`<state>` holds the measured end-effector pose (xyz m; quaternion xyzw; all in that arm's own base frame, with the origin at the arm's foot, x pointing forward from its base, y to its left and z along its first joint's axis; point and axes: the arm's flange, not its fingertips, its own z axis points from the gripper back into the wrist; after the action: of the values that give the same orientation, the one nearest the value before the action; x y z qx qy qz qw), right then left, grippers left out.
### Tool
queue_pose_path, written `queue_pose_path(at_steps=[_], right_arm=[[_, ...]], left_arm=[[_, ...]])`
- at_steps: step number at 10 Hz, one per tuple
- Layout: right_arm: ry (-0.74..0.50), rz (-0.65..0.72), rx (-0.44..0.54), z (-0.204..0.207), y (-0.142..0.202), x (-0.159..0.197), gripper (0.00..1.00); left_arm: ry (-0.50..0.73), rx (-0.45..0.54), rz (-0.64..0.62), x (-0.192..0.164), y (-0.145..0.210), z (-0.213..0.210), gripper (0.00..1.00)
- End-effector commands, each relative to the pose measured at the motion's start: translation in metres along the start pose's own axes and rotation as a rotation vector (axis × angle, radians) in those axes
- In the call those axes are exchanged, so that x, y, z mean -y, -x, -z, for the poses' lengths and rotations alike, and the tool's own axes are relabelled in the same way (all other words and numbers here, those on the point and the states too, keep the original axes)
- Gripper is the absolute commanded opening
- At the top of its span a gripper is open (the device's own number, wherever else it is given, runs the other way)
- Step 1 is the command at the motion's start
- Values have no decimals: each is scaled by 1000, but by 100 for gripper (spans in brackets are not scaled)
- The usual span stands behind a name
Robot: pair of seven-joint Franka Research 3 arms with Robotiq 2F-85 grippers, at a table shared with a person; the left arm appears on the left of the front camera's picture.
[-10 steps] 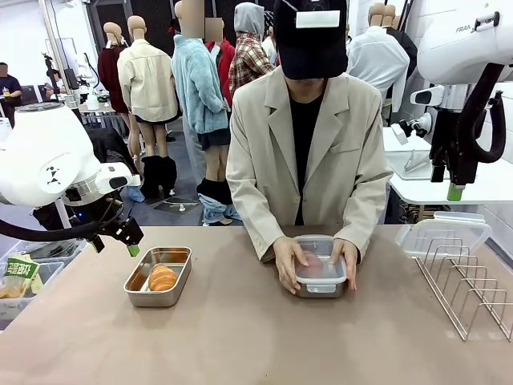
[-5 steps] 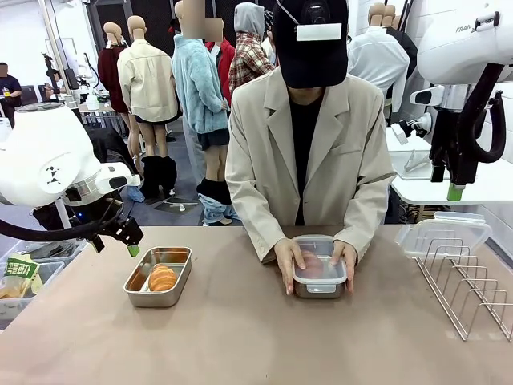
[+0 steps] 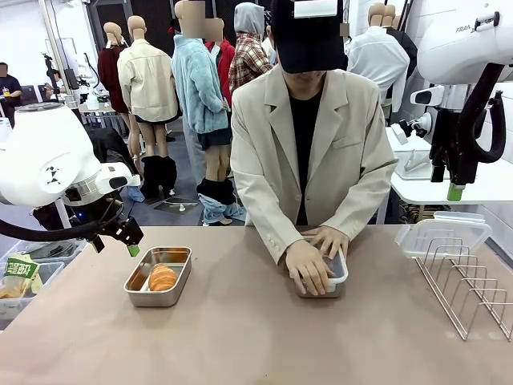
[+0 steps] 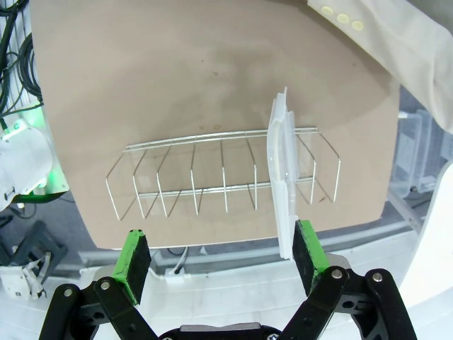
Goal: Place the bread in airtight containers.
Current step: Pick up one Airtight Container lid and hand it to the human.
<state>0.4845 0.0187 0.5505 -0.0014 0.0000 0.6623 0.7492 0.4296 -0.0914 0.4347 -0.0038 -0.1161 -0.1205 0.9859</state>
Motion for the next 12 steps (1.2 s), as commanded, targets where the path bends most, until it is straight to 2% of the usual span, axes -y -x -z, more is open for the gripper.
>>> queue_pose_path(at_steps=[1, 12], right_arm=[[-11, 0, -14, -2, 1, 2, 100], [-11, 0, -14, -2, 1, 2, 100]], left_arm=[[-7, 9, -16, 1, -1, 0, 100], [-7, 9, -16, 1, -1, 0, 100]])
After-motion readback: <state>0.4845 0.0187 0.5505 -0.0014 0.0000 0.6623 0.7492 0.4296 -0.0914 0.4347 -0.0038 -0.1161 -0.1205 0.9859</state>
